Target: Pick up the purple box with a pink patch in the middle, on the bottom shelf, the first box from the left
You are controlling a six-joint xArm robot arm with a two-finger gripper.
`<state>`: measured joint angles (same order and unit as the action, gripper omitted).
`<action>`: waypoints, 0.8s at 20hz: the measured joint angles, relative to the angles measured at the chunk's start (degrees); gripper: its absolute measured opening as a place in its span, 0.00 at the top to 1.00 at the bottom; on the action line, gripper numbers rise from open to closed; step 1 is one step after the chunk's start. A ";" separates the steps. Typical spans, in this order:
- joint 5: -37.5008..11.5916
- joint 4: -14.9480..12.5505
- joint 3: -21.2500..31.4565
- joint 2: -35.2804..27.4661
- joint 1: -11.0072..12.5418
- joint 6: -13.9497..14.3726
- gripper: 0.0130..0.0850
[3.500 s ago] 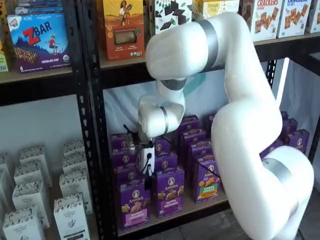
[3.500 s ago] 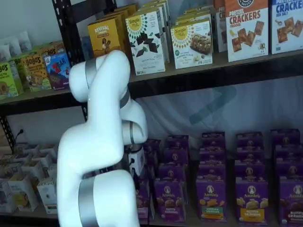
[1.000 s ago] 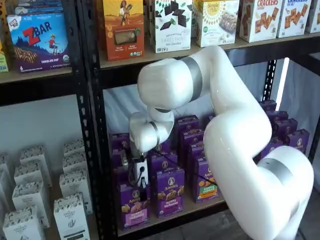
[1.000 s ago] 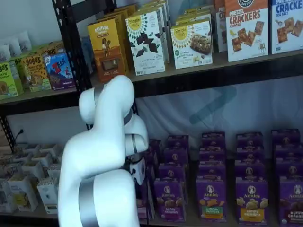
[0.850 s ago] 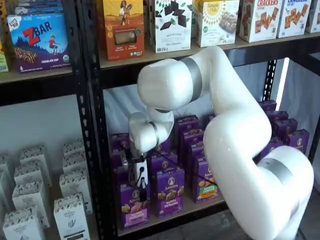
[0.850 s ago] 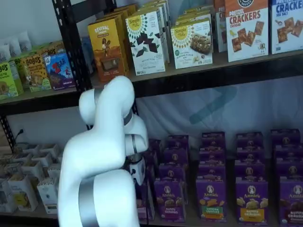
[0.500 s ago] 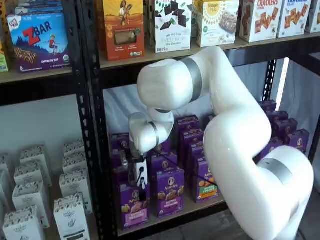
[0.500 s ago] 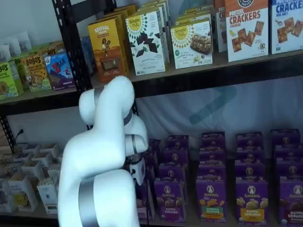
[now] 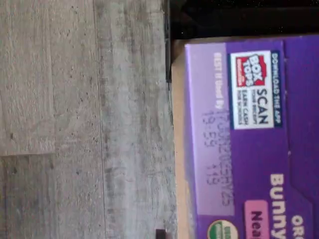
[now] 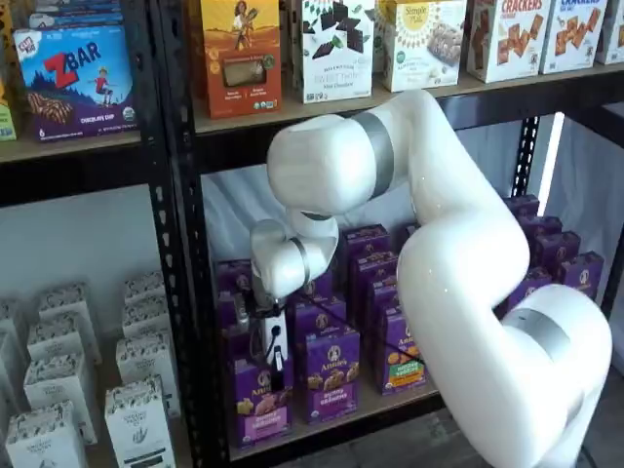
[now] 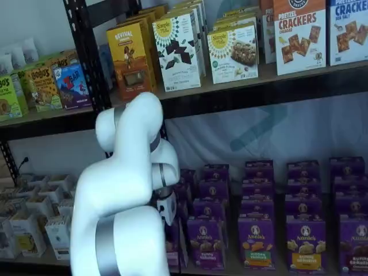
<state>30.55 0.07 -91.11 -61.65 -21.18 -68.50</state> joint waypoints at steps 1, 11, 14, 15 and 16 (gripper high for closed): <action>-0.13 -0.03 0.11 0.02 -0.01 0.04 0.39; 0.03 -0.33 0.94 0.67 -0.15 0.44 0.39; -0.02 -0.51 1.10 0.73 -0.29 0.73 0.39; -0.32 -0.53 1.25 0.76 -0.33 0.78 0.39; -0.55 -0.59 1.35 0.77 -0.36 0.87 0.39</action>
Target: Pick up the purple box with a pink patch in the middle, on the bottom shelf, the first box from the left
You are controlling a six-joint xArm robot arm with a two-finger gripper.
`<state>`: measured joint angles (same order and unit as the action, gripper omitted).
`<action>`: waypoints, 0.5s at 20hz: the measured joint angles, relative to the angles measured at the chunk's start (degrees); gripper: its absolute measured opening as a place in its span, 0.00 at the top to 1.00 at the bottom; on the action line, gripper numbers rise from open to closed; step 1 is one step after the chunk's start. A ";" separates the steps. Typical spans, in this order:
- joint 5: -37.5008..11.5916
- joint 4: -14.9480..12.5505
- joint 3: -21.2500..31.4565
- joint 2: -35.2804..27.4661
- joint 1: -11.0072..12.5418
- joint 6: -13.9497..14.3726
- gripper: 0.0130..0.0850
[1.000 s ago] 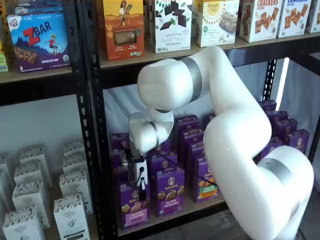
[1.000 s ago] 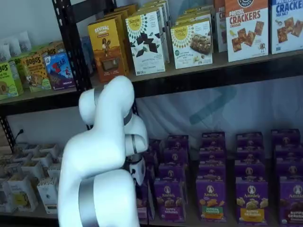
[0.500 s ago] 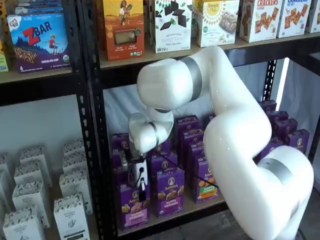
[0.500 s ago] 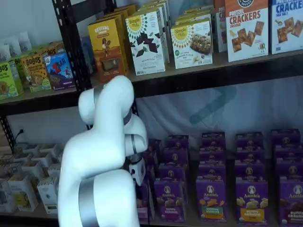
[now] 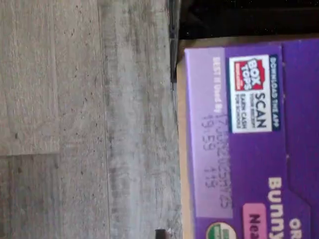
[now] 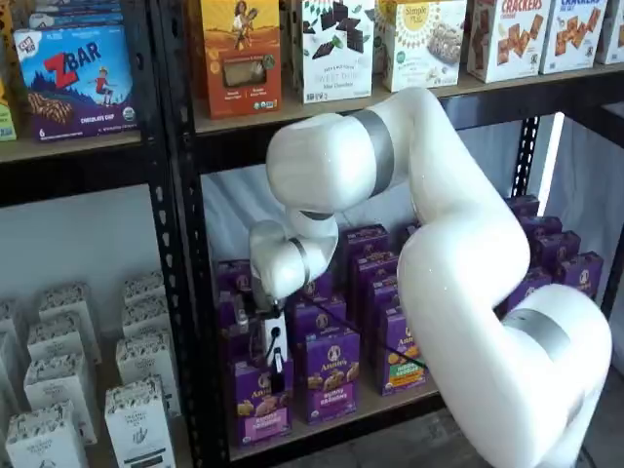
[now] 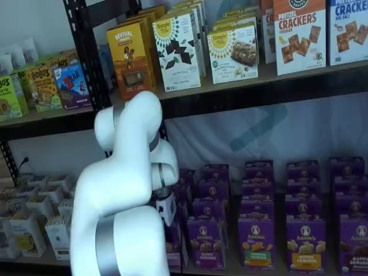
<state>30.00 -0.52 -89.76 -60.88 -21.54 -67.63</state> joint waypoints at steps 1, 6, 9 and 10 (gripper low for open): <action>-0.12 -0.08 0.05 0.01 -0.03 0.10 0.39; -0.24 -0.28 0.10 -0.01 -0.11 0.34 0.56; 0.00 -0.31 -0.09 -0.12 -0.17 0.46 0.56; 0.03 -0.41 -0.14 -0.15 -0.19 0.55 0.56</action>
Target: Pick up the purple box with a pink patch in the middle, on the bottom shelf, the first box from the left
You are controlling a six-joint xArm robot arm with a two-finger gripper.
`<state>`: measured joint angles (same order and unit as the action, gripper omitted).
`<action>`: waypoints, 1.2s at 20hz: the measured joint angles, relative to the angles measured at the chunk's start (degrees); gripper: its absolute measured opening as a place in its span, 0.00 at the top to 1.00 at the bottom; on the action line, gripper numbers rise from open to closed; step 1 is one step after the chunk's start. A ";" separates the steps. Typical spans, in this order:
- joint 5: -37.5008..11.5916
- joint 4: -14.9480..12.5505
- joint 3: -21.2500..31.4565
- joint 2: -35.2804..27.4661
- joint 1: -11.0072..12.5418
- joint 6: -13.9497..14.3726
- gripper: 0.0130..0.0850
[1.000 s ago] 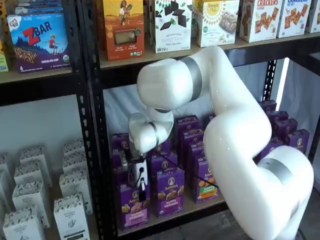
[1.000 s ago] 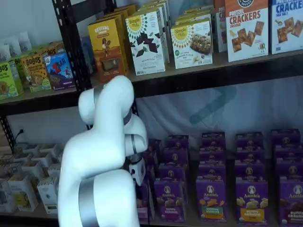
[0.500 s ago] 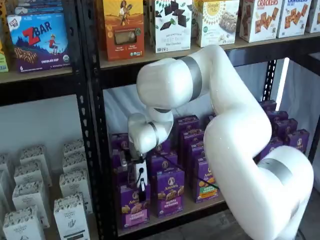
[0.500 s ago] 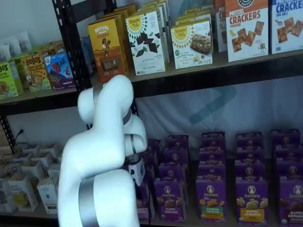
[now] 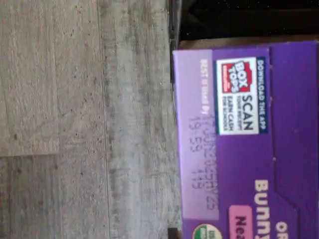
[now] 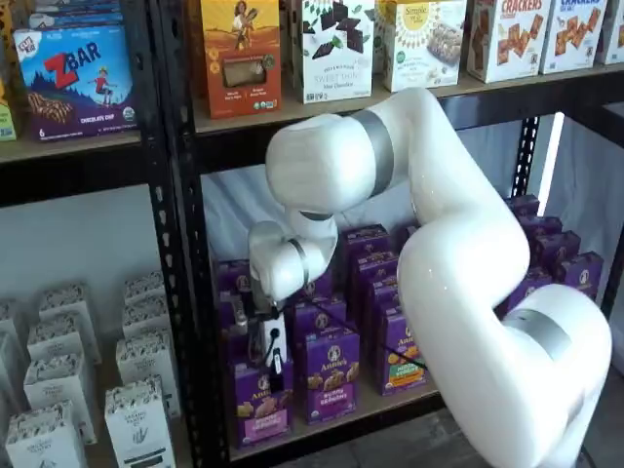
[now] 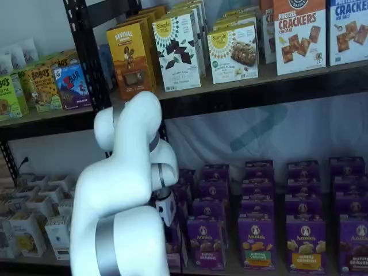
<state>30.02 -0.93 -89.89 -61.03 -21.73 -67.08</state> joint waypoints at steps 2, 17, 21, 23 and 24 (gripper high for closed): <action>-0.02 0.00 -0.05 -0.05 -0.03 0.02 0.56; -0.53 -0.20 1.37 0.91 0.01 0.17 0.72; -1.06 -0.82 3.51 2.33 -0.04 0.77 0.72; -1.61 -1.45 5.22 3.43 -0.13 1.42 0.72; -1.86 -1.79 6.08 3.98 -0.17 1.75 0.72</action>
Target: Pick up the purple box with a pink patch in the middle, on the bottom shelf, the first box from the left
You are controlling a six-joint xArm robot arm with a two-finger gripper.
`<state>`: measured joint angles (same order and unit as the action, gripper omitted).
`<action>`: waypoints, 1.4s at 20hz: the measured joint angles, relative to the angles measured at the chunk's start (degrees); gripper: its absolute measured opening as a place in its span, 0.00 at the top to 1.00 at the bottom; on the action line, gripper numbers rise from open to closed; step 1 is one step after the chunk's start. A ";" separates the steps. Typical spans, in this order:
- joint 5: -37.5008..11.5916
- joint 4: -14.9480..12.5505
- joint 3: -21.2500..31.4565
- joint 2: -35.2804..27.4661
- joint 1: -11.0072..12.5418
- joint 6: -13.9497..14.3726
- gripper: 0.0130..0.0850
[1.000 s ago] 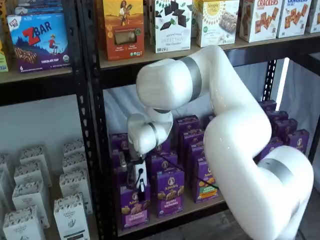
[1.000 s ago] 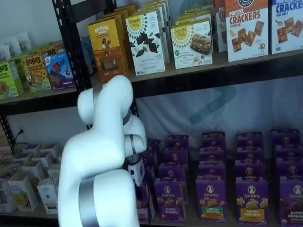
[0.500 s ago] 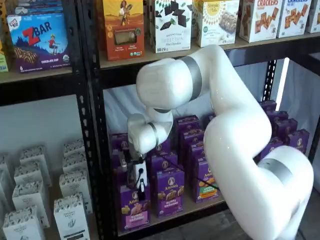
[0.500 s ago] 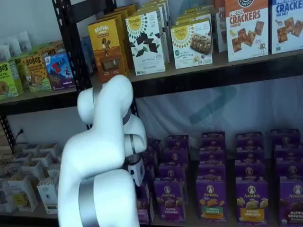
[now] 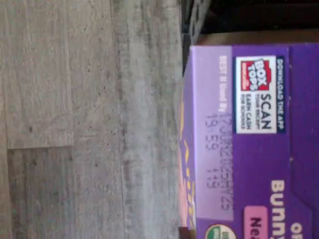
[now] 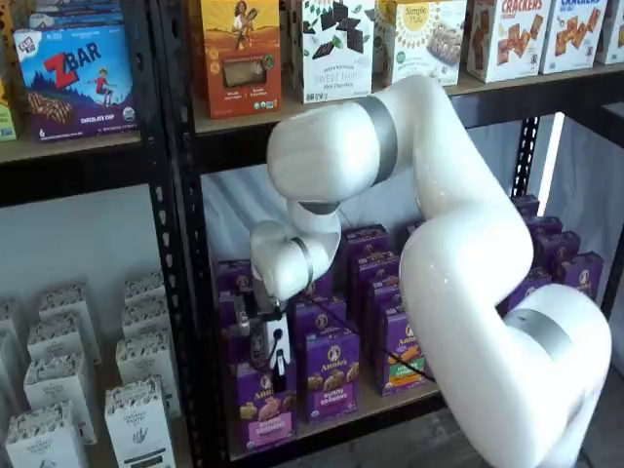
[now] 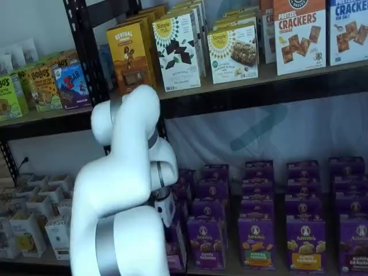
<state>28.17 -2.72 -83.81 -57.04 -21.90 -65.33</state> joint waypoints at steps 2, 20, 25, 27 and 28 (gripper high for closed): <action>-0.48 -0.73 1.89 1.24 -0.09 0.75 0.72; -5.71 -4.86 25.01 19.35 0.24 4.33 0.72; -7.23 -7.76 31.18 24.82 0.73 6.54 0.72; -7.47 -8.01 34.08 27.56 1.06 6.48 0.72; -7.48 -8.06 34.77 28.22 1.15 6.44 0.72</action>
<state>20.69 -10.77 -49.04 -28.83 -20.75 -58.89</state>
